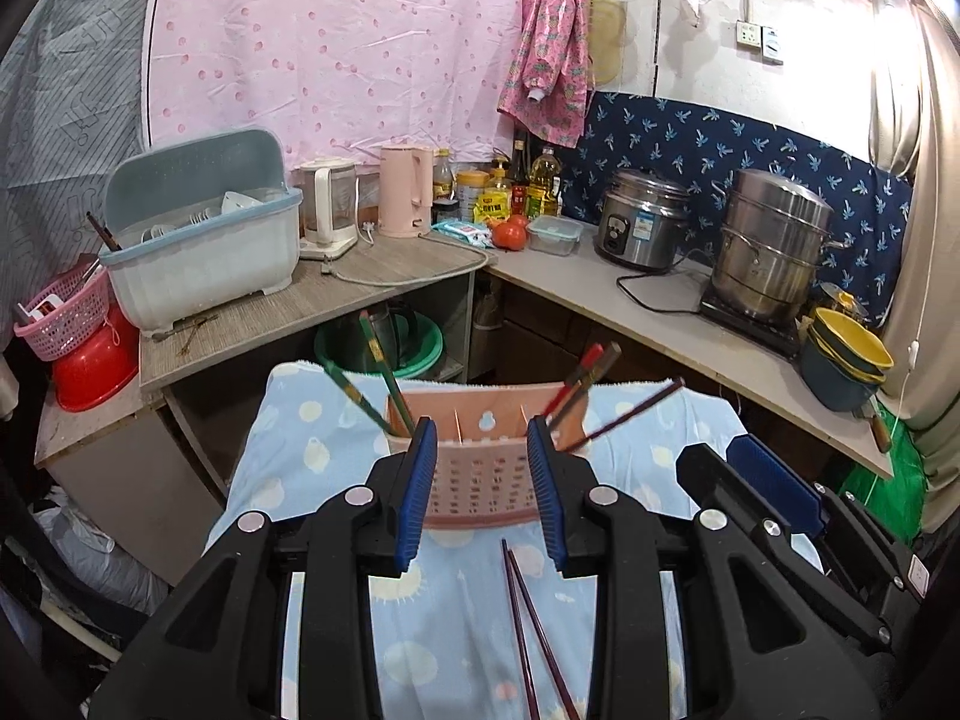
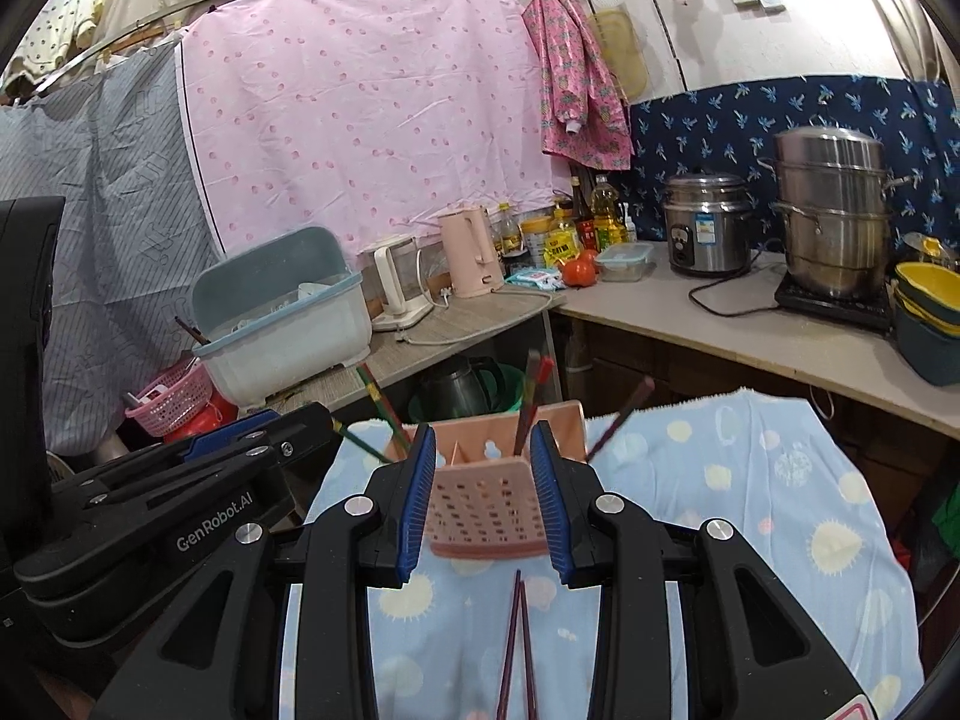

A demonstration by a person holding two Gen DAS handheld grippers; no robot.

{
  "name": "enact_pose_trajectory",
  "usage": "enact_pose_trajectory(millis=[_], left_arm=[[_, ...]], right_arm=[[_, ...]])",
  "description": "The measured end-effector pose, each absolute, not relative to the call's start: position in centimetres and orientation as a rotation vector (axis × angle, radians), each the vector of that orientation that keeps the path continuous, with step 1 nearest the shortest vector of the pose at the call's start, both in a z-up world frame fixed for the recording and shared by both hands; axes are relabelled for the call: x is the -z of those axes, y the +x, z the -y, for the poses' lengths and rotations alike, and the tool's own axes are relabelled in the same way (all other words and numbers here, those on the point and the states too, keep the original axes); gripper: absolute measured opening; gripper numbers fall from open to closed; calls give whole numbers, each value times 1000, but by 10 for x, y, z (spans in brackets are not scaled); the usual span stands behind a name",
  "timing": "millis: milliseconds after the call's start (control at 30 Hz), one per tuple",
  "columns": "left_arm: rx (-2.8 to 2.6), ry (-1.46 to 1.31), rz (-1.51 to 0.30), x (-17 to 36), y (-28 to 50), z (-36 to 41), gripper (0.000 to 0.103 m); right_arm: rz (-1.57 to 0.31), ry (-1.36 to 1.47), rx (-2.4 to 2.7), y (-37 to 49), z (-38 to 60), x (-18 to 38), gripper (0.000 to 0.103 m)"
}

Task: Organize utensils
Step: 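Withdraw both grippers and move them toward the two remaining dark brown chopsticks, then lower the right gripper onto one dark brown chopstick and close it while the left gripper approaches the other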

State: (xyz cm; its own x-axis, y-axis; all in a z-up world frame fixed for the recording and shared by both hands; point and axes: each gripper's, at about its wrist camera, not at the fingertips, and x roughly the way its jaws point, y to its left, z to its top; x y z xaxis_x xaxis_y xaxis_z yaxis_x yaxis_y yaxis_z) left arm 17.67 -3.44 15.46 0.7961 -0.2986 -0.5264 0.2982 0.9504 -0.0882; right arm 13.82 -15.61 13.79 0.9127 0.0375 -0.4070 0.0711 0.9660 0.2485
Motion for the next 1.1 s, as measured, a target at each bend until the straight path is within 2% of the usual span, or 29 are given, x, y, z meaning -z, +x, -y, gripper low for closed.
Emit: enact_pose_trajectory(millis=[300, 833, 1100], left_arm=[[336, 18, -667, -104, 142, 40, 30], [318, 66, -926, 26, 98, 41, 30], [306, 90, -987, 65, 88, 37, 30]], right_arm=[[-530, 313, 37, 97, 160, -84, 32], [-767, 282, 65, 53, 154, 22, 33], [-834, 270, 57, 50, 148, 50, 33]])
